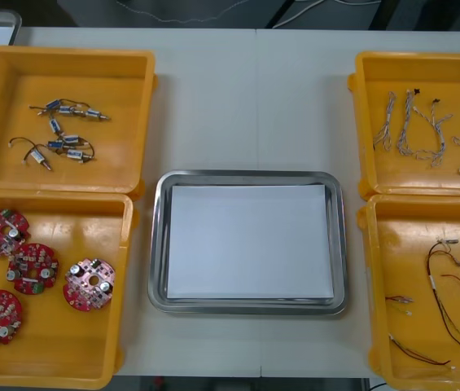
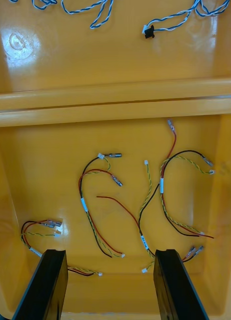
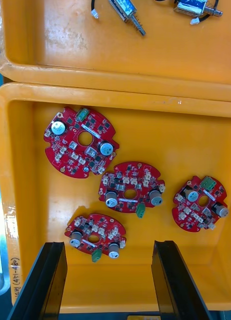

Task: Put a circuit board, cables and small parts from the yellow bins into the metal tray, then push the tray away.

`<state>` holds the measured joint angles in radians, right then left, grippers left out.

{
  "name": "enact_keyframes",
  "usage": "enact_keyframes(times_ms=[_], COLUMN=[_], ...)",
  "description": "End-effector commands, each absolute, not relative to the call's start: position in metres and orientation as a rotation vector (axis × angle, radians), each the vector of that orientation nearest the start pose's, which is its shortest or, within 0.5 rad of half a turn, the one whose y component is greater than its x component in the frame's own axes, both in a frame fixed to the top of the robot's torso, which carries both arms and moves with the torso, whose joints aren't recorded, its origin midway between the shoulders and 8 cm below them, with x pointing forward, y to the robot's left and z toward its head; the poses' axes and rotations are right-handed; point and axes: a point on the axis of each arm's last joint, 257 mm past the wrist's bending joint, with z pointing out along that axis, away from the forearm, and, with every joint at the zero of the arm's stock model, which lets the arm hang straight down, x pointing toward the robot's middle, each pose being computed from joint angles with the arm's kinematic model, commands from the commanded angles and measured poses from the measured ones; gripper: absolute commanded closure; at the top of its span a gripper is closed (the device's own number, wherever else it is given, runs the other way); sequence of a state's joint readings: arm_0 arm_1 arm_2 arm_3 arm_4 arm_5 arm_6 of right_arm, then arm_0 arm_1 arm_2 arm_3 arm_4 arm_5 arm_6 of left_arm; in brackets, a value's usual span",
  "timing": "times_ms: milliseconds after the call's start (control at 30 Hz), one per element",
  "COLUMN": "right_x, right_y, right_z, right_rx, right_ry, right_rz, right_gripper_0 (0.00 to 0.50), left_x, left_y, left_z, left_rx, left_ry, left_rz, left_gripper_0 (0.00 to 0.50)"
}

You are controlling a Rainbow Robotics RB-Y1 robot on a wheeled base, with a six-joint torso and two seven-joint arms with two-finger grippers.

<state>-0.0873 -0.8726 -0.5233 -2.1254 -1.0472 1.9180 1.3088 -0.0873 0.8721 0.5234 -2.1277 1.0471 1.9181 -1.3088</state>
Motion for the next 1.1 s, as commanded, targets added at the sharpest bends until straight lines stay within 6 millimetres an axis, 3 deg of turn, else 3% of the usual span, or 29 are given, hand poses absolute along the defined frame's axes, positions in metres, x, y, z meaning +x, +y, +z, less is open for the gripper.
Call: enact_keyframes(times_ms=[33, 1100], right_x=[0.3499, 0.3499], right_y=[-0.4168, -0.4168], right_z=[-0.1366, -0.1366], right_rx=[0.102, 0.102], right_ry=[2.677, 2.677], right_rz=[0.073, 0.073], right_gripper_0=[0.000, 0.000], left_x=[0.3499, 0.3499], left_y=[0.4168, 0.4168], left_z=[-0.1366, -0.1366], left_rx=[-0.102, -0.102], left_ry=[2.677, 2.677], left_rz=[-0.073, -0.073], left_gripper_0=[0.000, 0.000])
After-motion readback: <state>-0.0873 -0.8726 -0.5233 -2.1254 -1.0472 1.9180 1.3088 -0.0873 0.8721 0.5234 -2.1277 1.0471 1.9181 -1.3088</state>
